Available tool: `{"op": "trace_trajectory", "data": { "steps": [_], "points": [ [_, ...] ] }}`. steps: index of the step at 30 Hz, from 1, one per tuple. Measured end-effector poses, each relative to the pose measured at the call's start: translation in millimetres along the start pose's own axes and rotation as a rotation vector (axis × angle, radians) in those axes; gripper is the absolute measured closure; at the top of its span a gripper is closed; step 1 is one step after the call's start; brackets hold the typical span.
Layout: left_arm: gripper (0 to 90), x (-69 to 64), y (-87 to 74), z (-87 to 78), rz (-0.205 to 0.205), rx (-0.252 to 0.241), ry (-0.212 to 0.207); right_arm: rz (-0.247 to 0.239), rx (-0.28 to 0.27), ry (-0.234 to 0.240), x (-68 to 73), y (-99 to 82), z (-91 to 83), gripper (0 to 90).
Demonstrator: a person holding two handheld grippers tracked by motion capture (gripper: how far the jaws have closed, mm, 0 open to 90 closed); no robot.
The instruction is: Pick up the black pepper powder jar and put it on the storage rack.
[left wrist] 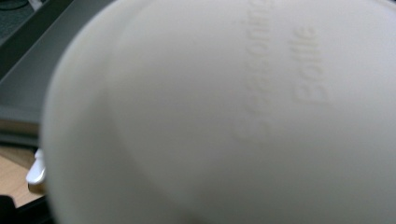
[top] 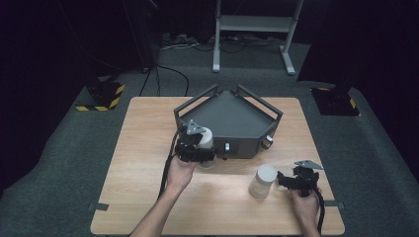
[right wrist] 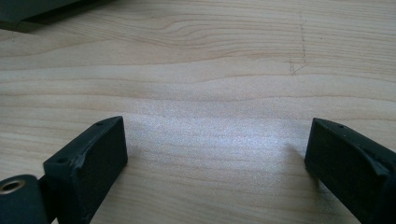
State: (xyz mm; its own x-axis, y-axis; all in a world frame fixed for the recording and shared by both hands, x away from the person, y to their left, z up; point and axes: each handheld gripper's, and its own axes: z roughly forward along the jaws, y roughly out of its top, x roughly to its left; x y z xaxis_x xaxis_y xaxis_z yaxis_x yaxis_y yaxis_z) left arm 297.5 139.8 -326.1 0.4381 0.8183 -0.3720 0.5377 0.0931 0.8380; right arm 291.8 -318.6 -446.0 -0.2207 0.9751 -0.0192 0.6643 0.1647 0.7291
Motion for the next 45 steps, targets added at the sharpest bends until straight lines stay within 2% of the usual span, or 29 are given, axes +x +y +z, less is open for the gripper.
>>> {"op": "trace_trajectory", "data": {
  "steps": [5,11,17,21,22,26,31,36,45],
  "points": [
    [33.7,-3.4,20.2,3.3,-0.008,0.001,-0.010,-0.001,0.000,0.000,0.0,0.0,0.0,5.4],
    [33.7,-7.6,43.4,12.3,-0.026,-0.007,0.012,-0.001,0.000,0.000,0.0,0.0,0.0,5.4],
    [33.7,-15.0,59.3,26.1,0.002,-0.009,0.054,-0.001,0.000,0.000,0.0,0.0,0.0,5.4],
    [33.7,-15.6,67.1,39.1,-0.009,-0.015,0.088,-0.001,0.000,0.000,0.0,0.0,0.0,5.4],
    [33.7,-15.6,67.1,39.1,-0.009,-0.015,0.088,-0.001,0.000,0.000,0.0,0.0,0.0,5.4],
    [33.7,-15.7,71.5,54.9,-0.022,-0.023,0.141,-0.001,0.000,0.000,0.0,0.0,0.0,5.5],
    [33.7,-16.3,75.0,68.8,-0.008,-0.016,0.193,-0.001,0.000,0.000,0.0,-0.1,0.0,5.4],
    [33.7,-15.0,72.1,80.6,-0.024,-0.036,0.222,0.000,0.000,0.000,0.1,0.1,-0.1,5.5],
    [33.7,-12.6,69.9,91.8,-0.011,-0.024,0.253,0.003,0.000,0.000,0.3,0.0,0.0,5.4]
  ]
}}
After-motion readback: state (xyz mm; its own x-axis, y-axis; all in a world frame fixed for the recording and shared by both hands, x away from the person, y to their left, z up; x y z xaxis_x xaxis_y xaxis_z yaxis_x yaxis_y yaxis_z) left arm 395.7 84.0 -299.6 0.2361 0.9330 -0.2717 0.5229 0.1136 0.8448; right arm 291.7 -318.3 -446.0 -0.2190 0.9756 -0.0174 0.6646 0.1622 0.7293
